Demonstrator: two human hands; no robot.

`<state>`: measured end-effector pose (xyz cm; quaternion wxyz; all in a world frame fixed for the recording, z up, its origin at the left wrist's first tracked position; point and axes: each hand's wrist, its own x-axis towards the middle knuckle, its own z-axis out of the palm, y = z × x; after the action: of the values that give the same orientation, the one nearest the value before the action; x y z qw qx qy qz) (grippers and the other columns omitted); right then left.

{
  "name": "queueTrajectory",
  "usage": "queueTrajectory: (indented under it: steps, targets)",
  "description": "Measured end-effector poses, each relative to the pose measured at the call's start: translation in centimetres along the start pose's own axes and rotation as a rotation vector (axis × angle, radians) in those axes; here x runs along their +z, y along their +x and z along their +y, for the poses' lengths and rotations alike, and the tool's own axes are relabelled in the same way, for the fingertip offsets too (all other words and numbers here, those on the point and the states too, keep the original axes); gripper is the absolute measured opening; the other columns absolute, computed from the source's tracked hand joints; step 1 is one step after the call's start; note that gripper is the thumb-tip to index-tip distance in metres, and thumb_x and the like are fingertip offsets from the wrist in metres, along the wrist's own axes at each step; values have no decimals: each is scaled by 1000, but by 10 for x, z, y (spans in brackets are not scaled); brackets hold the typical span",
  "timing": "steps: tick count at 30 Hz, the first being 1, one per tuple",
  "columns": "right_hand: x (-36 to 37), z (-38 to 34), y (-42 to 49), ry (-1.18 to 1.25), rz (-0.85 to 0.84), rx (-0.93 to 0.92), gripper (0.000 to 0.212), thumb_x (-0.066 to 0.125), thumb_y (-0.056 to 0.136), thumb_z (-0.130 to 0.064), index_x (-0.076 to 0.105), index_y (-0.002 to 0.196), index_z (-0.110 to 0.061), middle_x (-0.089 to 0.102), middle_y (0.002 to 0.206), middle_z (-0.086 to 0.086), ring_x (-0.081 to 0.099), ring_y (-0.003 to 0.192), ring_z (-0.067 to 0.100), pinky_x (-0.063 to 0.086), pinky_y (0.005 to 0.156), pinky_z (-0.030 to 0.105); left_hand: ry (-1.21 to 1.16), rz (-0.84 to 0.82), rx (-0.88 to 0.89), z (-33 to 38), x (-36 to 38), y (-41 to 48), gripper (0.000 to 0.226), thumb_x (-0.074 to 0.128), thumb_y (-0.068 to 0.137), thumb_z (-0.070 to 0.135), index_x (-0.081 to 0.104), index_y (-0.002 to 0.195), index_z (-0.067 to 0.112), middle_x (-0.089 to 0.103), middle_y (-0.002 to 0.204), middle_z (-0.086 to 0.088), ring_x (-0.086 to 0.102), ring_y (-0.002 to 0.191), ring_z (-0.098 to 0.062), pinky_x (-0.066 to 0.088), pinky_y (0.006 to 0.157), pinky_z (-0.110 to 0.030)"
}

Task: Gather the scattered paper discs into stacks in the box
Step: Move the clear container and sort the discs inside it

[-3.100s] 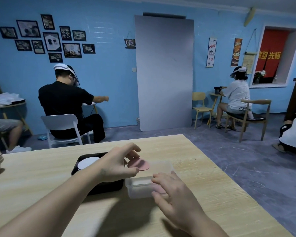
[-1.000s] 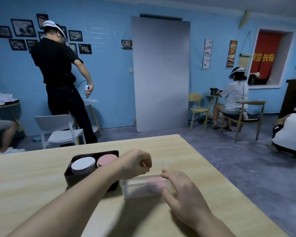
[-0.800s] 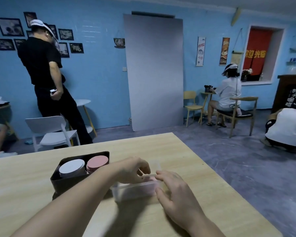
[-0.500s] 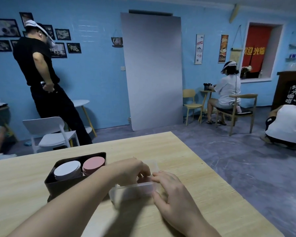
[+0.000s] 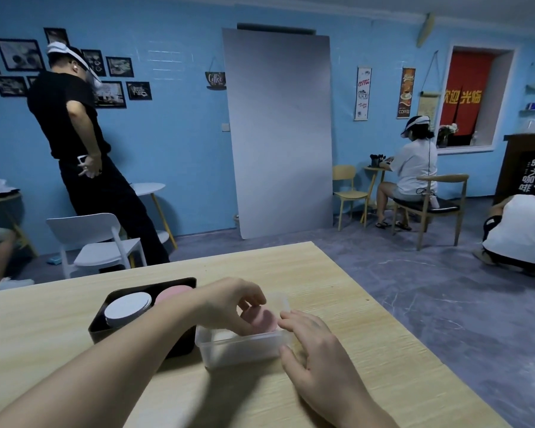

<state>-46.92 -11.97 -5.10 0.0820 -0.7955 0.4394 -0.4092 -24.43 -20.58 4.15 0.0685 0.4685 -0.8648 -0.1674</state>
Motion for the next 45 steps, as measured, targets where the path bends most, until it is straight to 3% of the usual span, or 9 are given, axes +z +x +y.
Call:
queueTrajectory:
  steps: [5, 11, 16, 21, 24, 27, 30, 35, 45]
  targets:
    - [3, -10, 4, -59, 25, -103, 35, 59, 91, -36, 69, 122, -21, 68, 130, -9, 54, 127, 7, 34, 111, 13, -210, 128, -16, -11, -16, -25, 56, 85, 78, 22, 62, 129, 30, 66, 123, 17, 62, 110, 6, 56, 89, -19]
    - [23, -42, 18, -128, -4, -168, 32, 59, 89, -45, 63, 117, -31, 68, 124, -13, 61, 118, 12, 56, 94, 41, -446, 329, -44, -29, -31, -65, 53, 81, 66, 32, 66, 116, 27, 71, 115, 11, 67, 107, -8, 56, 92, -38]
    - [48, -71, 31, -128, -63, -219, 34, 57, 88, -43, 66, 115, -25, 69, 117, -9, 61, 111, 16, 54, 94, 30, -475, 434, -113, -62, -41, -96, 52, 86, 63, 39, 68, 110, 29, 73, 111, 7, 71, 107, -13, 58, 96, -46]
    - [68, -86, 41, -134, -71, -239, 33, 56, 88, -45, 67, 113, -27, 69, 115, -10, 62, 108, 17, 56, 90, 34, -468, 505, -227, -92, -46, -112, 64, 99, 61, 45, 66, 112, 29, 73, 111, 5, 71, 104, -6, 58, 95, -33]
    - [73, -86, 42, -165, -48, -239, 28, 58, 87, -45, 67, 108, -30, 69, 108, -13, 62, 101, 14, 57, 85, 31, -424, 497, -247, -106, -45, -110, 60, 96, 65, 43, 64, 114, 30, 72, 112, 6, 71, 105, -9, 60, 93, -34]
    - [72, -80, 40, -162, -32, -202, 23, 59, 88, -44, 67, 105, -30, 68, 103, -17, 60, 99, 11, 54, 84, 27, -344, 456, -251, -113, -43, -105, 63, 84, 60, 56, 62, 113, 32, 71, 112, 8, 70, 105, -9, 58, 94, -33]
    - [71, -74, 37, -141, 2, -166, 20, 57, 92, -43, 67, 106, -31, 67, 104, -19, 59, 101, 8, 47, 95, 24, -255, 423, -263, -114, -39, -97, 64, 76, 58, 65, 63, 113, 35, 71, 109, 13, 67, 106, -7, 57, 93, -31]
    - [75, -69, 34, -136, 6, -203, 21, 58, 92, -39, 67, 109, -31, 69, 108, -20, 62, 102, 7, 33, 113, 24, -133, 409, -280, -122, -34, -88, 50, 76, 61, 66, 66, 100, 37, 69, 100, 19, 66, 98, -6, 57, 92, -39]
    - [73, -70, 32, -89, 13, -178, 18, 59, 92, -37, 63, 107, -30, 68, 103, -17, 63, 100, 6, 25, 118, 19, 2, 388, -296, -106, -35, -92, 58, 61, 58, 73, 69, 102, 35, 57, 104, 18, 58, 100, -8, 52, 95, -41]
